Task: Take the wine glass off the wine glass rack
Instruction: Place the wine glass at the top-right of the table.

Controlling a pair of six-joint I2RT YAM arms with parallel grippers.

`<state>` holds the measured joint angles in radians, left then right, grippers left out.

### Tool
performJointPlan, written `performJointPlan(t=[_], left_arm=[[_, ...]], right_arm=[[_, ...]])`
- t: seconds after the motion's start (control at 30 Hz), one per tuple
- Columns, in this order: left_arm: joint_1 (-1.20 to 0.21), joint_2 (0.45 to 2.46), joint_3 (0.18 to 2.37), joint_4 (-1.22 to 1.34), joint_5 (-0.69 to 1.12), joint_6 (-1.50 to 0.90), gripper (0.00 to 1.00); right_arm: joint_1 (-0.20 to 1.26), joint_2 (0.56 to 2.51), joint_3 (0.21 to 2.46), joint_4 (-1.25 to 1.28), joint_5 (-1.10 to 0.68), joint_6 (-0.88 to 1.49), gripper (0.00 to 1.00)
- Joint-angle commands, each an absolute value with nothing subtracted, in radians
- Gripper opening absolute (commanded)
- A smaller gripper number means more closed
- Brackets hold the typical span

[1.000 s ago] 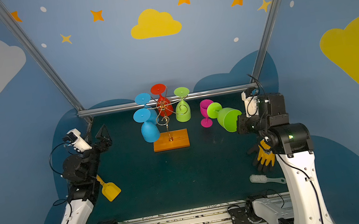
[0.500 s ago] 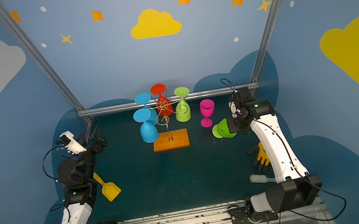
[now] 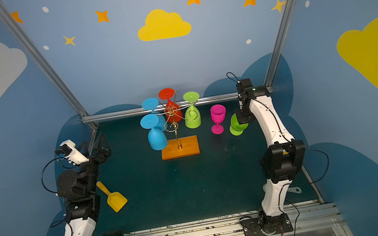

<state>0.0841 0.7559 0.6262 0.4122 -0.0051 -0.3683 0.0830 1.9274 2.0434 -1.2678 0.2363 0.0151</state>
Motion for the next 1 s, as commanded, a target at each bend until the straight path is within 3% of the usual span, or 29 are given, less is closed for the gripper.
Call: performJointPlan(t=[0.0, 0.2, 0.97], left_arm=[[0.099, 0.762, 0.624, 0.423, 0.024, -0.389, 0.88], [0.119, 0.778, 0.626, 0.429, 0.05, -0.403, 0.88], [0.127, 0.796, 0.625, 0.432, 0.063, -0.411, 0.88]], right_arm=[[0.069, 2.031, 2.193, -1.375, 0.27, 0.002, 0.0], [0.059, 2.223, 2.45, -1.478, 0.25, -0.007, 0.0], [0.042, 2.328, 2.498, -1.404, 0.165, -0.003, 0.0]])
